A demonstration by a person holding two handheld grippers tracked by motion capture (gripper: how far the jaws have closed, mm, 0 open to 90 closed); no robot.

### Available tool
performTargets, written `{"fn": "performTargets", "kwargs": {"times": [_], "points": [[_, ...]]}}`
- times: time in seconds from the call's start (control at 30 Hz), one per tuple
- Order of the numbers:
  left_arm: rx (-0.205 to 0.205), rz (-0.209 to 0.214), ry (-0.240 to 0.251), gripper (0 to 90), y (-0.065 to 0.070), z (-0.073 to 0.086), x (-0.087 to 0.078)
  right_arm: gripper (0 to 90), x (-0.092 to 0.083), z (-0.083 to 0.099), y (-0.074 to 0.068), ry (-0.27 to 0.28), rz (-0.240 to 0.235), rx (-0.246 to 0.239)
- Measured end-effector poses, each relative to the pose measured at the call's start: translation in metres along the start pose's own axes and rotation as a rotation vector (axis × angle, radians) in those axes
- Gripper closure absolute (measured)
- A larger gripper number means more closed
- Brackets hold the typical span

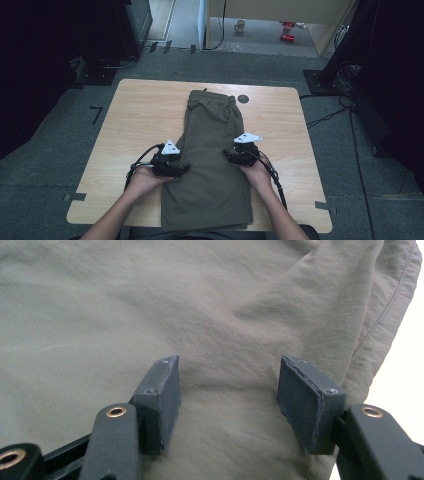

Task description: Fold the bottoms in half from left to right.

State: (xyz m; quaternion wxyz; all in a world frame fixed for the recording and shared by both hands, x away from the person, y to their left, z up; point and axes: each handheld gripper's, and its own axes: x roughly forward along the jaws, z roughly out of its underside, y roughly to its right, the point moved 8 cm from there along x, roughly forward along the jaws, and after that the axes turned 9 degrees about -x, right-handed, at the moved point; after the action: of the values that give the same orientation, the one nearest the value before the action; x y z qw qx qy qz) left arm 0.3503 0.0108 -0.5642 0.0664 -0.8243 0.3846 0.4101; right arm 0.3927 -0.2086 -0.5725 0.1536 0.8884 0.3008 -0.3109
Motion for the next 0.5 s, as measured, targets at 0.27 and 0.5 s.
{"fn": "performTargets", "kwargs": {"times": [0.27,0.5], "points": [[-0.014,0.009,-0.011,39.5,0.005,0.012,-0.010,40.3,-0.003,0.001,-0.014,-0.012,-0.026,-0.025],[-0.020,0.017,-0.018,37.7,0.010,0.021,-0.017,39.2,-0.007,0.003,-0.024,-0.013,-0.042,-0.038]]}}
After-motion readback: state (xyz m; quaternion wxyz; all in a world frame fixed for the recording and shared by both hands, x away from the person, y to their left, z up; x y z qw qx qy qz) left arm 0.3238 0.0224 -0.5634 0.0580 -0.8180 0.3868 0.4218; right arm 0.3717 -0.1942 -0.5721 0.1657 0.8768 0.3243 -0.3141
